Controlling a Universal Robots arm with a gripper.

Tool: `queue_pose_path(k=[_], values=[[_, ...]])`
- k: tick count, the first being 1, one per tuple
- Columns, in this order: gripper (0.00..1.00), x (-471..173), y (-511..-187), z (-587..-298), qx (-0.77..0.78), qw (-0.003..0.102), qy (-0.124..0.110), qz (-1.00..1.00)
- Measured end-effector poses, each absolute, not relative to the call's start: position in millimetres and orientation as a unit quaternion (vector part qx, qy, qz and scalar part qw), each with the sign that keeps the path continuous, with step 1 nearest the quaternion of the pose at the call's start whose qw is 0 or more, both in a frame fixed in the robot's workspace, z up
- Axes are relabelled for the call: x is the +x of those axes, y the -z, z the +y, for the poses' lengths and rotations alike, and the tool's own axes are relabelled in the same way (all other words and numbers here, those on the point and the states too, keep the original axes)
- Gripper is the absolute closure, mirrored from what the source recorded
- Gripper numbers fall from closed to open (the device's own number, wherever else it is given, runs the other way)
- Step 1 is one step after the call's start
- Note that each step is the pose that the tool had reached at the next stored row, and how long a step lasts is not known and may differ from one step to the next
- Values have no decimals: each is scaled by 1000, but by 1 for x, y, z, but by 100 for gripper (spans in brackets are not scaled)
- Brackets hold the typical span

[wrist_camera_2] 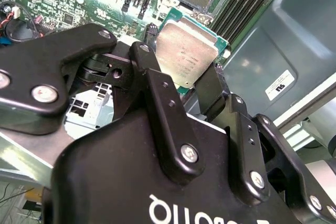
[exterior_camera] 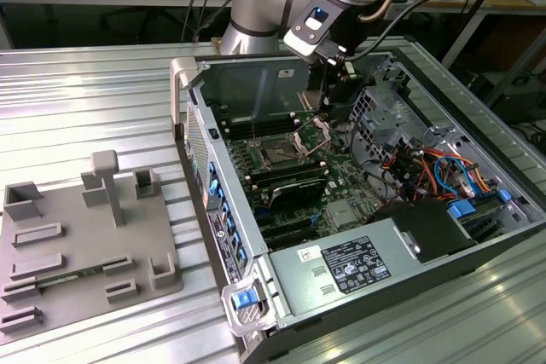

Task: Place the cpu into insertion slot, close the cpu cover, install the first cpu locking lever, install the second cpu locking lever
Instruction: 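Place the cpu into insertion slot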

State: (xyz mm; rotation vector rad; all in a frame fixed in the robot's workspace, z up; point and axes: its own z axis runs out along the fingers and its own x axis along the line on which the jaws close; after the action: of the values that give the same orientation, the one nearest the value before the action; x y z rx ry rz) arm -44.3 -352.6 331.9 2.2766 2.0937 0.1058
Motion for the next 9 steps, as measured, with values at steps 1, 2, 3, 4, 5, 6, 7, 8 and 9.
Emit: queue_pose_path(k=[1, 2, 3, 4, 5, 6, 7, 8, 9], values=[[45, -44, -331, -353, 735, 23, -34, 676], [45, -44, -331, -353, 735, 22, -33, 676], [45, -44, -330, -353, 735, 22, -33, 676], [45, -44, -330, -353, 736, 21, -32, 676], [45, -44, -329, -353, 736, 21, -31, 676], [45, -44, -329, -353, 736, 20, -31, 676], [45, -44, -328, -353, 736, 20, -30, 676], [45, -44, -328, -353, 736, 20, -30, 676], [45, -44, -328, -353, 736, 19, -30, 676]])
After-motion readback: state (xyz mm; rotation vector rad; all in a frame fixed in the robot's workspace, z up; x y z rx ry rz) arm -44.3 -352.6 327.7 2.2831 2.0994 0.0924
